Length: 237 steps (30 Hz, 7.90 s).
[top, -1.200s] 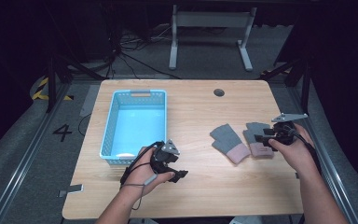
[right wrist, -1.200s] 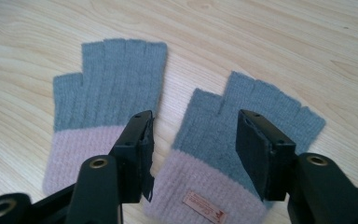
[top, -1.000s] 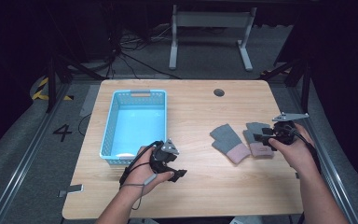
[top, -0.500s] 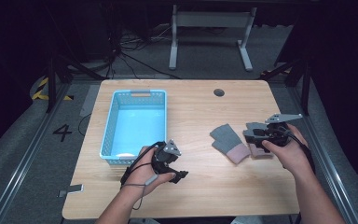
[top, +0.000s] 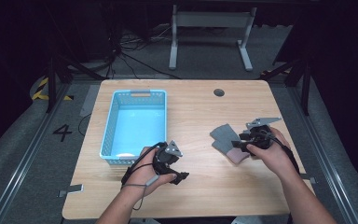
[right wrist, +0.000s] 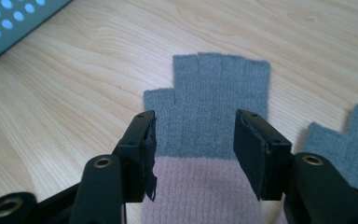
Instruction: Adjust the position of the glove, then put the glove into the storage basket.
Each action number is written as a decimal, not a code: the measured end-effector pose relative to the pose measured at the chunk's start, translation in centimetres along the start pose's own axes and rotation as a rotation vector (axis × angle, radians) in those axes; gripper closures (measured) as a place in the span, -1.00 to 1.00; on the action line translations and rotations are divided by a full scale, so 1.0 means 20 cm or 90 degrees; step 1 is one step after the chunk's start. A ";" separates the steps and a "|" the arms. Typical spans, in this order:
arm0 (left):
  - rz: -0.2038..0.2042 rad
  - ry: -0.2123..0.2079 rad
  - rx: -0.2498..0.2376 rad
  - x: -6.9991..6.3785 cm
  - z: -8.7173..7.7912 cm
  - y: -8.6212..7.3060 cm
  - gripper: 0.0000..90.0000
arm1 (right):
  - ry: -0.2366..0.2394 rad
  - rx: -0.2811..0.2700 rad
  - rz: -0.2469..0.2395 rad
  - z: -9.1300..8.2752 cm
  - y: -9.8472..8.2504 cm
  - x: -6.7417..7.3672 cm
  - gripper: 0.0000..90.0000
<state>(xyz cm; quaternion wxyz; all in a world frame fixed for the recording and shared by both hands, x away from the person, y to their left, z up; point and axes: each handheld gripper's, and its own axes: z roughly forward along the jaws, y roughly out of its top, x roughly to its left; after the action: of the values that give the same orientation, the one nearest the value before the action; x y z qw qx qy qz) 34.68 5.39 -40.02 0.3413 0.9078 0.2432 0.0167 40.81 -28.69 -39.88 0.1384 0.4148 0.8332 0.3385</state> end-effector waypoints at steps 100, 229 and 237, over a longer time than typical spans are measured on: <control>0.002 -0.004 0.017 0.01 0.00 -0.01 -0.32 | 0.152 0.072 -0.218 0.03 0.03 0.22 0.87; -0.015 -0.011 -0.004 0.04 0.01 0.07 -0.36 | -0.063 -0.051 0.091 -0.26 -0.15 -0.19 0.31; -0.036 0.009 -0.024 0.05 -0.03 0.02 -0.39 | -0.102 -0.043 0.142 -0.21 -0.15 -0.30 0.20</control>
<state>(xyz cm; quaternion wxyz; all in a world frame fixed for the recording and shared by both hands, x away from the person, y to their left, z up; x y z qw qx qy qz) 35.70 5.91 -39.41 0.3571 0.8937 0.2709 0.0182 40.48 -36.63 -39.12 0.1801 0.5257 0.7564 0.3452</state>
